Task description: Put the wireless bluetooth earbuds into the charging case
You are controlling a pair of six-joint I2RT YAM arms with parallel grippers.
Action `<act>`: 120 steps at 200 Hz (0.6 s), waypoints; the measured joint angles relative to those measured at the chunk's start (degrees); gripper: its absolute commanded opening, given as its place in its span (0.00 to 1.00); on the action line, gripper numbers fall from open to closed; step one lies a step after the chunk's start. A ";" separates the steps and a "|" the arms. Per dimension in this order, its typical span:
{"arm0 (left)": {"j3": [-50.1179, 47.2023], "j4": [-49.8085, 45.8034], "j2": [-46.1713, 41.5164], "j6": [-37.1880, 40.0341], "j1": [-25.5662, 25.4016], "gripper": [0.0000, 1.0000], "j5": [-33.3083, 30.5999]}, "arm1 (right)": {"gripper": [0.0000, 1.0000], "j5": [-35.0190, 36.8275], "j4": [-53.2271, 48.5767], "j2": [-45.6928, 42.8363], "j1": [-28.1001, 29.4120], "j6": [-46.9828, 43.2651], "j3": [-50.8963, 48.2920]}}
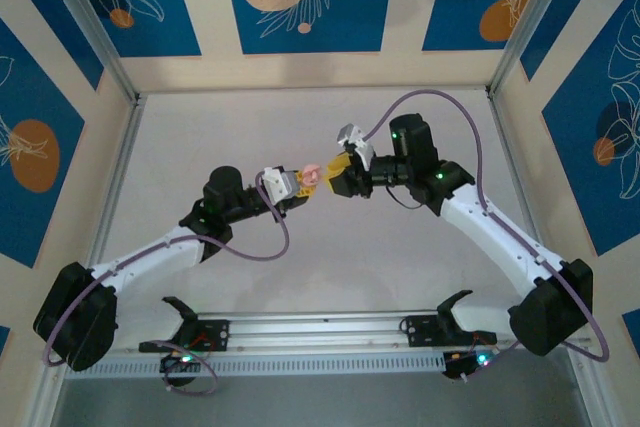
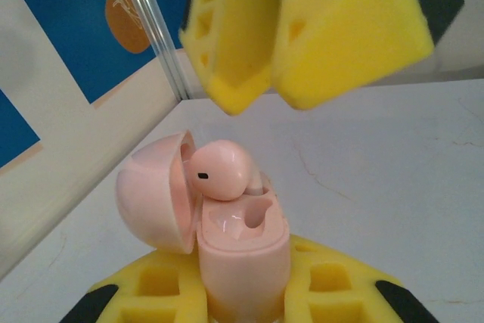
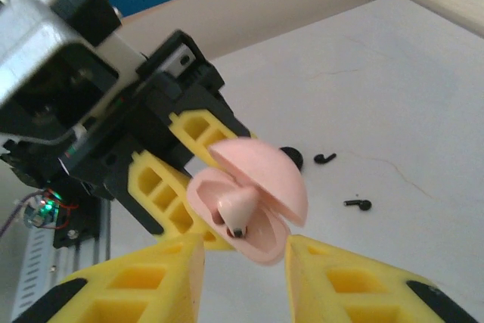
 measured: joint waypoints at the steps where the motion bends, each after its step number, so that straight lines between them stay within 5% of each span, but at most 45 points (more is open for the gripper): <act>1: 0.00 0.00 0.00 0.00 0.00 0.18 0.00 | 0.34 -0.02 -0.04 0.07 0.00 0.02 0.11; 120: 0.00 -0.90 0.00 0.42 -0.13 0.18 0.00 | 0.32 2.73 -11.85 1.84 0.59 25.16 10.32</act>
